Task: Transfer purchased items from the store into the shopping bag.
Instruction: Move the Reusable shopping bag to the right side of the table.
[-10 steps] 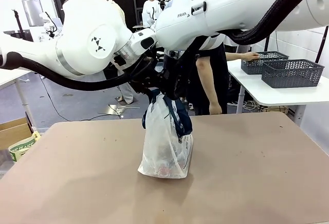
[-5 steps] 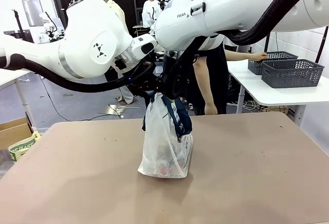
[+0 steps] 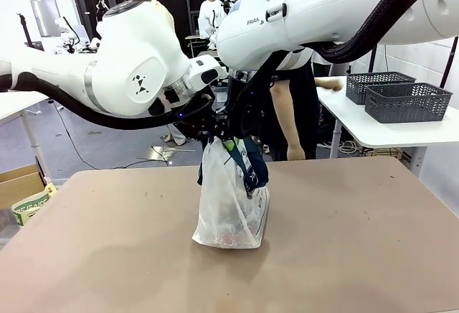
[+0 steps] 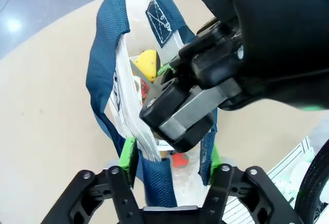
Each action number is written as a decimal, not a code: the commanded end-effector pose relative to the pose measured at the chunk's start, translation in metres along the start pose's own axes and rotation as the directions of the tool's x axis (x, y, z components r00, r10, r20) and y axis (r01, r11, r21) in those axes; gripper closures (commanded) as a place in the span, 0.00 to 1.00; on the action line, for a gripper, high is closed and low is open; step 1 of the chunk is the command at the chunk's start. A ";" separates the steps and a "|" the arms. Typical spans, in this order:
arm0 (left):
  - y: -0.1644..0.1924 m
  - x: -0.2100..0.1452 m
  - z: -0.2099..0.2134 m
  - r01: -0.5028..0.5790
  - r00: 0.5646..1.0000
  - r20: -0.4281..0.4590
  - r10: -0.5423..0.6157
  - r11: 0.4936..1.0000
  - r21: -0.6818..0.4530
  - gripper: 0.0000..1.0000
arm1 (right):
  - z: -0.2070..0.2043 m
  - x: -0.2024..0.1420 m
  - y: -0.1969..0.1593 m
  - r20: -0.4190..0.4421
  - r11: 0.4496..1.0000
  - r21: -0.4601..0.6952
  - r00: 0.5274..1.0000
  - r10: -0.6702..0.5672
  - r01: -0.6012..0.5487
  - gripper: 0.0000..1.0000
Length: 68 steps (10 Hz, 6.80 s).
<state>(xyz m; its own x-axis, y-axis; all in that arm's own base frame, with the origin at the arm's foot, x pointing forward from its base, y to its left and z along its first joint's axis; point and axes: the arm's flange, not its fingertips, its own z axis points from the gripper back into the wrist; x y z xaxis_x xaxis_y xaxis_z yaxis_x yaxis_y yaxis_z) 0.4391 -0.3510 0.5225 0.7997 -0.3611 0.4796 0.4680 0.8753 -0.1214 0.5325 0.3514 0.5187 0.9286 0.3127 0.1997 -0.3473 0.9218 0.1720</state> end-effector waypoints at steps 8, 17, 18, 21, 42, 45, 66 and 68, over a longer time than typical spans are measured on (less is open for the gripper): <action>-0.013 -0.005 -0.002 0.008 1.000 0.027 -0.010 0.997 0.073 1.00 | 0.000 0.007 -0.006 -0.002 1.000 0.000 1.000 0.006 -0.006 1.00; -0.009 -0.001 0.000 0.014 1.000 0.013 -0.015 0.999 0.041 1.00 | 0.016 -0.006 -0.014 0.023 0.994 0.088 0.998 0.056 -0.058 0.42; -0.009 -0.001 0.000 0.014 1.000 0.013 -0.015 0.999 0.041 1.00 | 0.022 -0.010 -0.017 0.031 0.990 0.125 0.997 0.068 -0.071 0.23; -0.009 -0.001 0.000 0.014 1.000 0.013 -0.015 0.999 0.041 1.00 | 0.043 -0.020 -0.026 0.064 0.988 0.132 0.995 0.072 -0.080 0.00; -0.009 -0.001 0.000 0.014 1.000 0.013 -0.015 0.999 0.041 1.00 | 0.106 -0.124 -0.232 0.169 0.711 0.060 0.709 0.685 -0.701 0.00; -0.009 -0.001 0.000 0.014 1.000 0.013 -0.015 0.999 0.041 1.00 | 0.106 -0.124 -0.232 0.169 0.711 0.060 0.709 0.685 -0.701 0.00; 0.116 -0.105 0.227 -0.185 0.932 0.361 0.000 0.858 0.478 1.00 | 0.106 -0.124 -0.232 0.169 0.711 0.060 0.709 0.685 -0.701 0.00; 0.143 -0.114 0.235 -0.296 0.897 0.426 0.121 0.880 0.372 1.00 | 0.106 -0.124 -0.232 0.169 0.711 0.060 0.709 0.685 -0.701 0.00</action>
<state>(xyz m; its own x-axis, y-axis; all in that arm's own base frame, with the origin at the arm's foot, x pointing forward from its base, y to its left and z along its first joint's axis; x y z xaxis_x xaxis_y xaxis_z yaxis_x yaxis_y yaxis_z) 0.3273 -0.1116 0.6531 0.6546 -0.1595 0.7390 0.0550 0.9850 0.1638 0.4826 0.0743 0.5549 0.3979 0.8129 0.4252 -0.9040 0.4265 0.0306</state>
